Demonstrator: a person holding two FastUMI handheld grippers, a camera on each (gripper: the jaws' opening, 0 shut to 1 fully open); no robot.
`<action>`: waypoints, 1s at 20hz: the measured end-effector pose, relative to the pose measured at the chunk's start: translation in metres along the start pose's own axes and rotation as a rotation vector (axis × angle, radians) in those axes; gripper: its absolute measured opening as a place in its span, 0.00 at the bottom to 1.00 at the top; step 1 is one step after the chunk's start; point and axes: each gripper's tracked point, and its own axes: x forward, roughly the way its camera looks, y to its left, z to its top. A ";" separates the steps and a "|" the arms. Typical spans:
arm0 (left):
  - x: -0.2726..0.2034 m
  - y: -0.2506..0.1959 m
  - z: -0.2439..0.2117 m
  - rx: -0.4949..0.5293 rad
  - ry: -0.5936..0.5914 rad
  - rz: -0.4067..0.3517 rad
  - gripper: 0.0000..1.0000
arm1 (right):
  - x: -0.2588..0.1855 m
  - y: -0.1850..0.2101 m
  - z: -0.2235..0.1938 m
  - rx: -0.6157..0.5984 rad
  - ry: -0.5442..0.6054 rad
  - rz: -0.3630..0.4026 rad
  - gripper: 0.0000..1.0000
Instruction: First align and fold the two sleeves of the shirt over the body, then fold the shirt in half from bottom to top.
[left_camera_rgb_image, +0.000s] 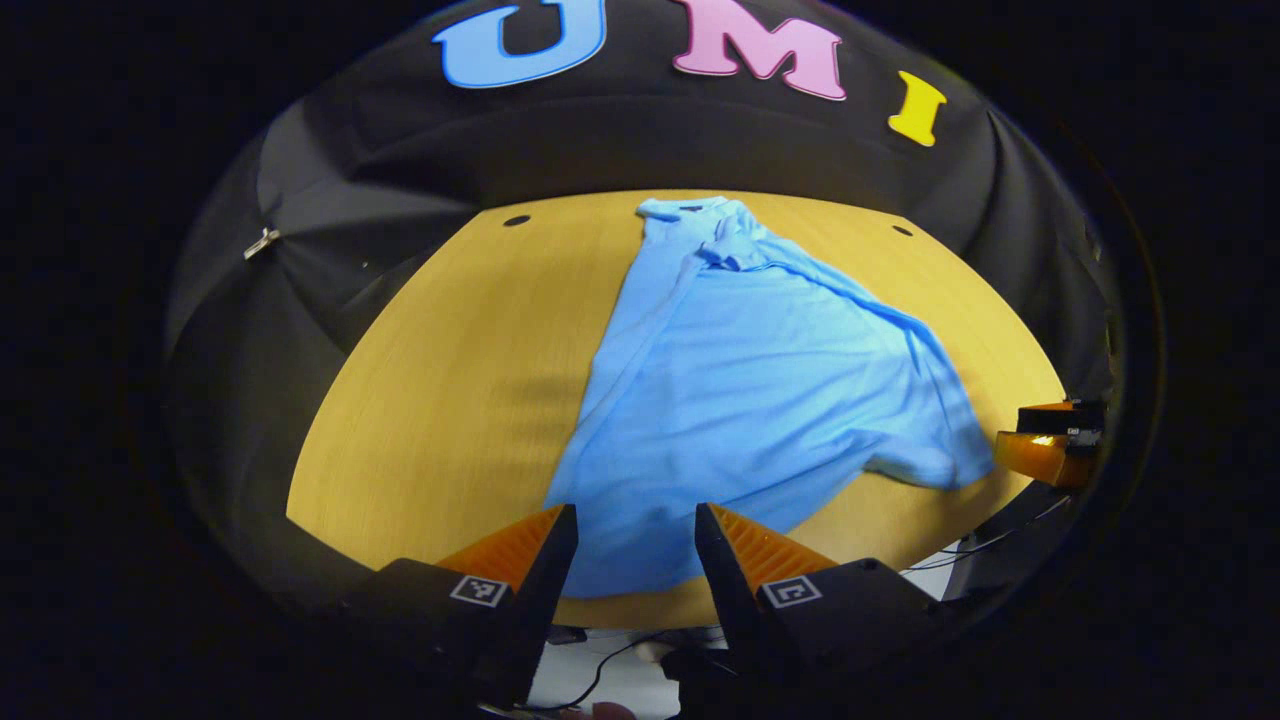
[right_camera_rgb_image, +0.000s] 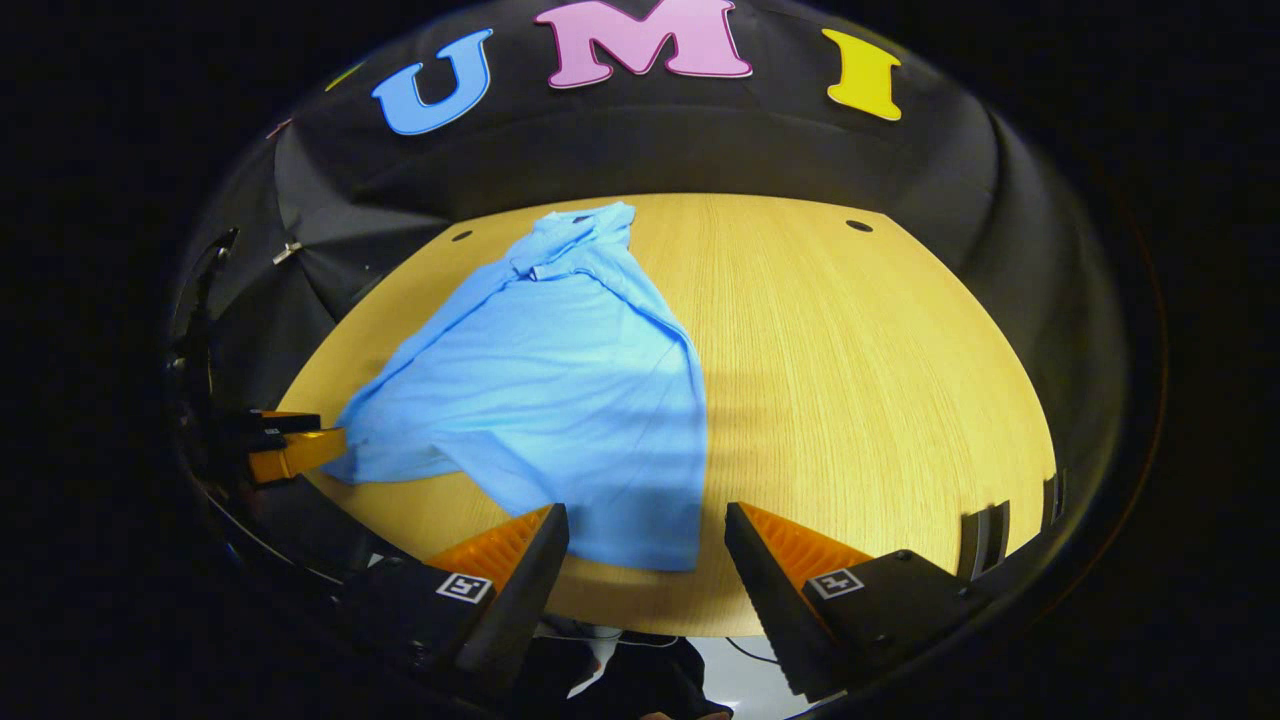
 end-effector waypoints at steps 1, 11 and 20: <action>0.001 0.005 -0.003 -0.007 0.001 0.012 0.77 | 0.002 0.000 -0.004 -0.003 0.010 -0.004 0.98; 0.016 0.014 -0.028 -0.050 0.076 0.017 0.79 | 0.020 0.004 -0.022 -0.034 0.074 -0.022 0.98; 0.017 -0.007 -0.029 -0.042 0.111 -0.048 0.42 | 0.025 0.030 -0.021 -0.120 0.049 0.012 0.52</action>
